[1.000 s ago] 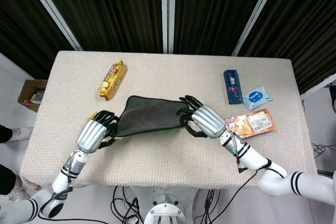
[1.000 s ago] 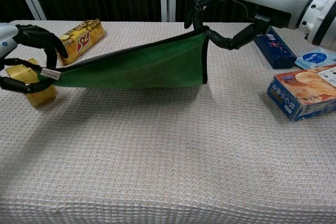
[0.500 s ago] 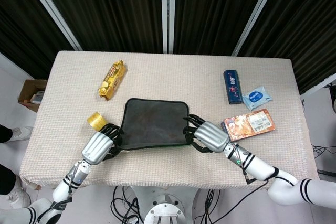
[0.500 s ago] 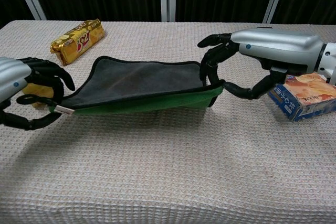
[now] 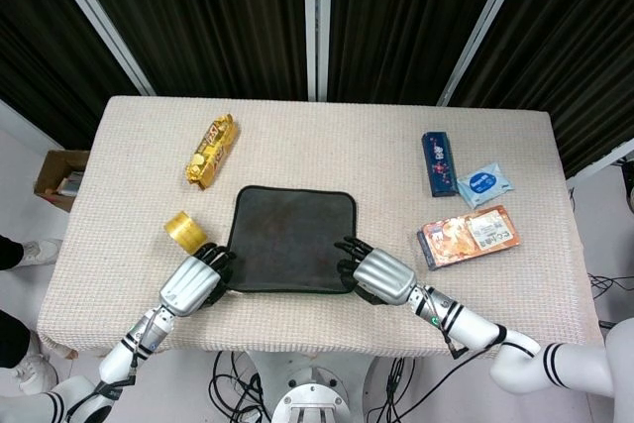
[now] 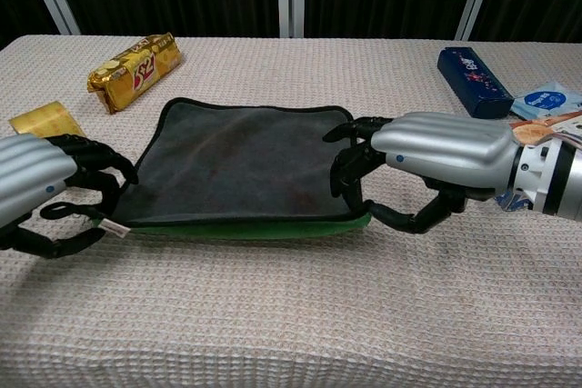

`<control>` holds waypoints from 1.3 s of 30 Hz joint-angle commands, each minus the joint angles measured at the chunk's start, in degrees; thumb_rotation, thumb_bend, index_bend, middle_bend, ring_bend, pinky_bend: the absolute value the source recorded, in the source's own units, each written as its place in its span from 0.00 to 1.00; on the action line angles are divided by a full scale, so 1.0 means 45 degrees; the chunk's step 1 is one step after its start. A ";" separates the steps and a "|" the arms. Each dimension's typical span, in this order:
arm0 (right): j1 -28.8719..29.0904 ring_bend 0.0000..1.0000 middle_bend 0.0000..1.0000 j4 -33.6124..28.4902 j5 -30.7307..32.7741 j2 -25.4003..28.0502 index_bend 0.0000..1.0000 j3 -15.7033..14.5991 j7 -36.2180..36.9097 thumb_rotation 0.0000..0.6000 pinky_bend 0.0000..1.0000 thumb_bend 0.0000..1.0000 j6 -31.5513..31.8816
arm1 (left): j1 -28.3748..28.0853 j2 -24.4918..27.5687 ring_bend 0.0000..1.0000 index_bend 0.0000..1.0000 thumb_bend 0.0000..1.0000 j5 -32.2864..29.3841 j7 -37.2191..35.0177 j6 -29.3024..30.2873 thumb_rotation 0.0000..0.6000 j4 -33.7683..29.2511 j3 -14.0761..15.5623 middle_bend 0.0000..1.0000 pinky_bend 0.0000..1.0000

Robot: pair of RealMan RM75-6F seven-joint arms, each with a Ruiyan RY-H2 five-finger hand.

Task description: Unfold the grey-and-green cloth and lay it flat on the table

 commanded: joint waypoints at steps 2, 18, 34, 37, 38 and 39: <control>-0.0031 0.00 0.29 0.0197 -0.0261 -0.0301 0.71 -0.0127 -0.0371 1.00 0.00 0.54 -0.0008 | 0.0057 0.0189 0.19 0.49 0.37 -0.0222 0.0456 -0.0430 1.00 -0.0362 0.0040 0.22 0.21; -0.0653 0.00 0.13 -0.0425 -0.0093 -0.0243 0.21 -0.0326 -0.2889 1.00 0.00 0.00 -0.0021 | 0.0224 0.1463 0.13 0.15 0.21 -0.1411 0.2435 -0.1660 1.00 -0.2694 -0.0176 0.10 0.20; -0.1618 0.00 0.12 -0.2821 0.1571 0.2675 0.09 0.1405 -0.4616 1.00 0.00 0.17 0.1851 | 0.1095 0.2969 0.13 0.15 0.19 -0.1879 0.3058 0.0333 1.00 -0.4345 -0.1166 0.11 0.20; -0.2242 0.00 0.16 -0.3003 0.2053 0.3229 0.11 0.1762 -0.4247 1.00 0.00 0.27 0.2864 | 0.1488 0.3396 0.16 0.17 0.19 -0.2048 0.2632 0.1390 1.00 -0.4551 -0.1688 0.12 0.20; -0.2516 0.00 0.17 -0.2989 0.2240 0.3408 0.13 0.1898 -0.4076 1.00 0.00 0.30 0.3297 | 0.1642 0.3573 0.17 0.17 0.19 -0.2177 0.2399 0.1785 1.00 -0.4616 -0.1929 0.12 0.20; -0.2722 0.00 0.18 -0.2959 0.2386 0.3540 0.14 0.1986 -0.3947 1.00 0.00 0.31 0.3593 | 0.1750 0.3694 0.17 0.18 0.19 -0.2267 0.2165 0.2072 1.00 -0.4636 -0.2115 0.13 0.20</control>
